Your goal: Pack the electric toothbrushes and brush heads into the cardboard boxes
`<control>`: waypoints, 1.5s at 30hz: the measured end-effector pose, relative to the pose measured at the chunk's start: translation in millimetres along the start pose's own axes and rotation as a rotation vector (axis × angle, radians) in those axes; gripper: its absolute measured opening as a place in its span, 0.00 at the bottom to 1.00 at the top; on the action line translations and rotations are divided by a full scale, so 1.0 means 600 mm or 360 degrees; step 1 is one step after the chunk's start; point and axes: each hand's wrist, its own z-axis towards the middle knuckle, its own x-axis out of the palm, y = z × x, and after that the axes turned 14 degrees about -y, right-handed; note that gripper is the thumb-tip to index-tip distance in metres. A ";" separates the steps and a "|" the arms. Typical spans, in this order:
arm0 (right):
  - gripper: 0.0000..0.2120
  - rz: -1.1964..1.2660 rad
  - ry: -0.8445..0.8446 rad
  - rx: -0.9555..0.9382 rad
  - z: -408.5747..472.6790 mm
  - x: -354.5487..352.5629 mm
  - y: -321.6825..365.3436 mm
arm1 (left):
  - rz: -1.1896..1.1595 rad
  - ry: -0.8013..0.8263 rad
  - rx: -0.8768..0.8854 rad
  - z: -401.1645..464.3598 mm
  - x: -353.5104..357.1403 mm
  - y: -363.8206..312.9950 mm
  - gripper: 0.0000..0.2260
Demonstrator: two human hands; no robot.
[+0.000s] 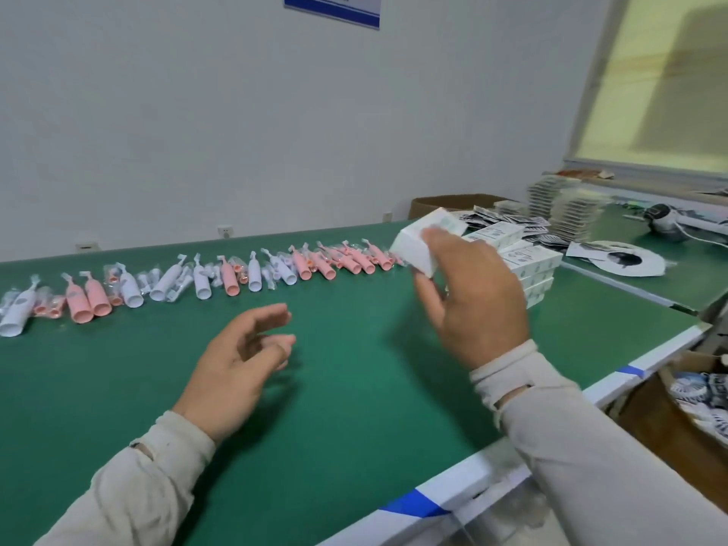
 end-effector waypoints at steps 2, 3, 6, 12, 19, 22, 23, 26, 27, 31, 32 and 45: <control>0.17 -0.0229 0.0000 0.0186 0.010 -0.010 -0.072 | 0.0264 -0.0019 -0.0037 -0.001 -0.011 0.029 0.15; 0.17 -0.0341 0.0039 0.0277 0.010 -0.011 -0.105 | 0.0367 -0.0015 -0.0033 -0.001 -0.014 0.038 0.14; 0.14 -0.0592 0.0224 0.0470 -0.002 -0.001 -0.182 | 0.0365 -0.0087 -0.0026 0.003 -0.018 0.046 0.11; 0.12 -0.0675 0.0458 0.0516 -0.010 0.048 -0.227 | 0.0381 -0.0114 0.0007 0.006 -0.019 0.054 0.13; 0.19 -0.0737 0.0744 0.0547 -0.018 0.081 -0.244 | 0.0371 -0.0147 -0.0018 0.009 -0.023 0.057 0.11; 0.21 -0.0768 0.0770 0.0517 -0.027 0.072 -0.238 | 0.0386 -0.0159 -0.0036 0.009 -0.022 0.058 0.09; 0.22 -0.0747 0.0734 0.0519 -0.030 0.067 -0.231 | 0.0393 -0.0161 -0.0036 0.010 -0.021 0.058 0.09; 0.18 -0.0304 0.0367 0.0516 -0.044 0.057 -0.162 | 0.0399 -0.0186 -0.0019 0.010 -0.022 0.055 0.10; 0.16 -0.0112 0.0265 0.0468 -0.050 0.061 -0.120 | 0.0396 -0.0222 0.0000 0.011 -0.022 0.053 0.11; 0.16 0.0618 0.0574 0.0417 -0.062 0.112 0.098 | 0.0409 -0.0632 0.0160 0.017 -0.044 0.042 0.15; 0.16 0.0762 0.0726 0.0424 -0.060 0.133 0.148 | 0.0435 -0.0754 0.0190 0.018 -0.056 0.040 0.16; 0.12 0.1654 0.1109 0.0855 -0.108 0.257 0.347 | 0.1172 -0.1150 0.0159 -0.037 -0.219 0.025 0.08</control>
